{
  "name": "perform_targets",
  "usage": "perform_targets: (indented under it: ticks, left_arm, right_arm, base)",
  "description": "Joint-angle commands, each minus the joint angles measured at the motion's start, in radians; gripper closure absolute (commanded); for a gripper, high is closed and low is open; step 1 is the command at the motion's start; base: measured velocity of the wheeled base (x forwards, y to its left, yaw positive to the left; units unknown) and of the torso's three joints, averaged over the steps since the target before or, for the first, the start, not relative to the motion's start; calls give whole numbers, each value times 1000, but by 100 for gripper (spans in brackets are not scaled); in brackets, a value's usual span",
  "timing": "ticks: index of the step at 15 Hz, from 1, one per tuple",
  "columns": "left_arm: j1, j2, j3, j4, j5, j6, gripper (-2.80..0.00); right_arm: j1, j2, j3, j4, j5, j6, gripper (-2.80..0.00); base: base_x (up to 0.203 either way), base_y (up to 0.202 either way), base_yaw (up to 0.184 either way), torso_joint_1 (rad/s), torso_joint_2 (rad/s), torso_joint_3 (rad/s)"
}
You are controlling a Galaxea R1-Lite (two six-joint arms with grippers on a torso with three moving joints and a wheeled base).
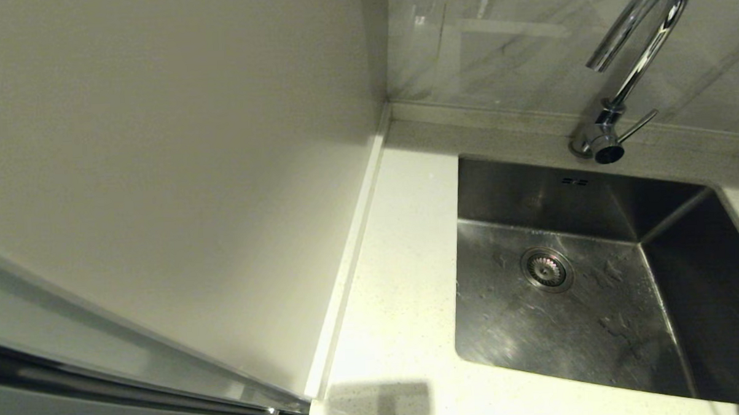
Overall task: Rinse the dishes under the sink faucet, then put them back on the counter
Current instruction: Put a bowl back to the table from the sink
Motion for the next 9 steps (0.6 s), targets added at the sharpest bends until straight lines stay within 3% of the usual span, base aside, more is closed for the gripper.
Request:
perform_targets:
  ticks: [1,5,6,9]
  left_arm:
    - [0,0,3,0,0,0,0]
    - [0,0,3,0,0,0,0]
    - [0,0,2,0,0,0,0]
    - [0,0,3,0,0,0,0]
  right_arm:
    - [4,9,25,-22,3,-22,0]
    - [4,9,32,-25,3,-48,0]
    - [4,9,35,-29,3,-55,-280]
    - [4,9,36,-34,4,-55,-280]
  base:
    - [0,0,0,0,0,0]
    - [0,0,0,0,0,0]
    - [0,0,0,0,0,0]
    - [0,0,0,0,0,0]
